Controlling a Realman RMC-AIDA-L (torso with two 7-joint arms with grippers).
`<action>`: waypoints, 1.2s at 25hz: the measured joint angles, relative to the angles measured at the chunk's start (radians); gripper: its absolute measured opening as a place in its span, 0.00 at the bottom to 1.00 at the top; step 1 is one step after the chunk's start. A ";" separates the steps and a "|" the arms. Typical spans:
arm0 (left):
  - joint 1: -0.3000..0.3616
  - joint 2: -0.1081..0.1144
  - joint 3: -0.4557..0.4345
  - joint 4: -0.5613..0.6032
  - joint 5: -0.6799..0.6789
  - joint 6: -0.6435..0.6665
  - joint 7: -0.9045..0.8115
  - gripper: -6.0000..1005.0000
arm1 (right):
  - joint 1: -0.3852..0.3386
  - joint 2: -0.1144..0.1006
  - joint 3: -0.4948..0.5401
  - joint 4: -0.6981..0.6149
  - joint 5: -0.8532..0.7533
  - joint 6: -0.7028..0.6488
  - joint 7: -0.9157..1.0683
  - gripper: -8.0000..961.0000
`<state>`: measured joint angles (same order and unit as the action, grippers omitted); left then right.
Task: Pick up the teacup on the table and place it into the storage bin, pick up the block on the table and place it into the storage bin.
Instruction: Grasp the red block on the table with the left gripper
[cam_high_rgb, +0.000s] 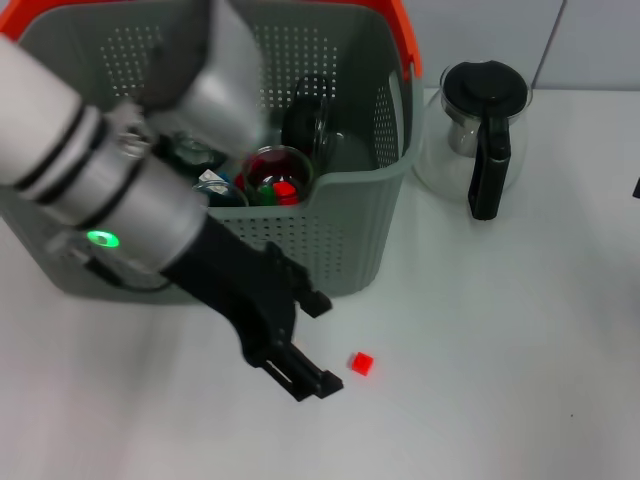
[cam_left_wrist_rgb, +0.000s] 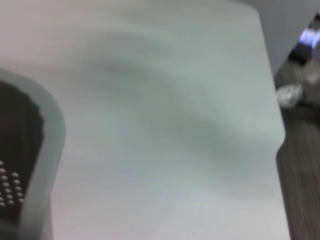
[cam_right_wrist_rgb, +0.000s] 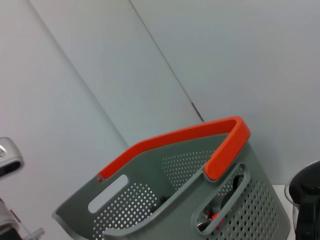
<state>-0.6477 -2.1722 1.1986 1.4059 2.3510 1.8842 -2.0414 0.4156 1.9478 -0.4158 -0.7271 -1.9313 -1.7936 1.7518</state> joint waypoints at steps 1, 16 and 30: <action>-0.010 0.000 0.030 -0.014 0.010 -0.021 -0.004 0.88 | 0.001 0.000 0.000 0.000 0.000 0.000 0.000 0.86; -0.074 -0.005 0.380 -0.102 0.098 -0.306 -0.086 0.87 | 0.008 0.002 -0.002 0.000 0.000 0.005 -0.001 0.86; -0.099 -0.006 0.527 -0.228 0.105 -0.493 -0.108 0.87 | 0.004 0.005 0.000 0.000 0.000 0.005 -0.003 0.86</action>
<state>-0.7464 -2.1783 1.7252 1.1780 2.4557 1.3912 -2.1497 0.4199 1.9528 -0.4156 -0.7271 -1.9312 -1.7886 1.7484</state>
